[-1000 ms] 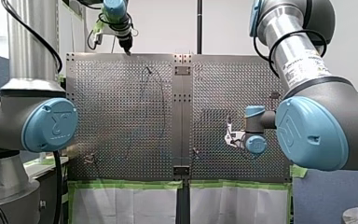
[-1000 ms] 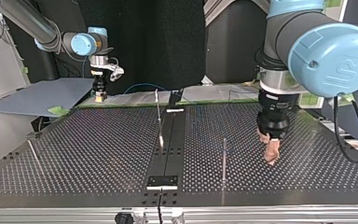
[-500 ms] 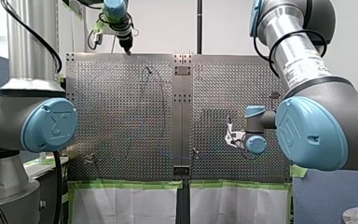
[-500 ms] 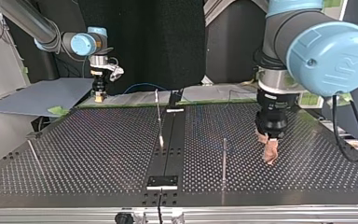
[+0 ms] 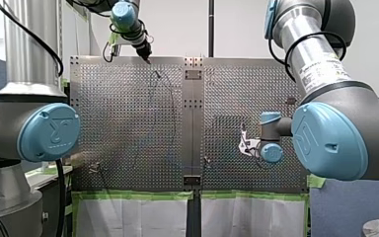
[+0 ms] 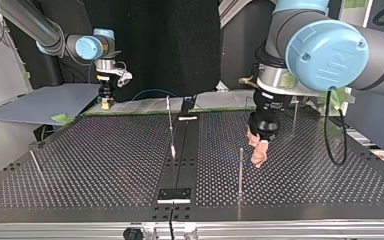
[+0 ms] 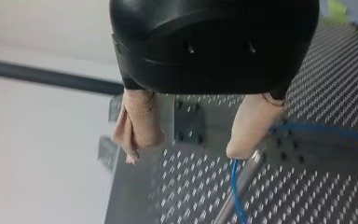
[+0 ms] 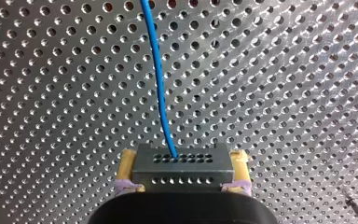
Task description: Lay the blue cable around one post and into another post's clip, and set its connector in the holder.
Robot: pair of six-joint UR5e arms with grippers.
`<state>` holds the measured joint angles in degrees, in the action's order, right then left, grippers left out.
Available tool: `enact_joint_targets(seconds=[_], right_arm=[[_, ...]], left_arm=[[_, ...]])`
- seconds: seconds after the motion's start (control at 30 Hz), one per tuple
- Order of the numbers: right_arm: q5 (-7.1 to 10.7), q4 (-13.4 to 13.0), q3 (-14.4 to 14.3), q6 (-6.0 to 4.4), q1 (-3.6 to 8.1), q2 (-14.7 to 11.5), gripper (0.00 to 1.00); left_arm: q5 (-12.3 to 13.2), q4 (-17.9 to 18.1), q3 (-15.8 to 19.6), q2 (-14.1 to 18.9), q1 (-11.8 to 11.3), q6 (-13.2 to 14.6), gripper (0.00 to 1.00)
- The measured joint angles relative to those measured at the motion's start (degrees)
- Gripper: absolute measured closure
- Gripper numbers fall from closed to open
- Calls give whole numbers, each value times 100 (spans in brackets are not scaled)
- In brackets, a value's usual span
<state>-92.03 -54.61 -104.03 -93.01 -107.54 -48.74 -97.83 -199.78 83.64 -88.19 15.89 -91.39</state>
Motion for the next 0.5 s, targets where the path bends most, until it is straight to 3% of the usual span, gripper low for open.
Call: enact_joint_targets(seconds=[0.17, 0.33, 0.5], right_arm=[[-69, 80, 0, 60, -16, -16, 100], [-149, 217, -4, 185, -55, -88, 100], [-189, 257, -27, 237, -95, -111, 100]], left_arm=[[252, 253, 251, 0, 188, -142, 0], [513, 530, 531, -12, 358, -388, 0], [551, 814, 814, -68, 576, -656, 0]])
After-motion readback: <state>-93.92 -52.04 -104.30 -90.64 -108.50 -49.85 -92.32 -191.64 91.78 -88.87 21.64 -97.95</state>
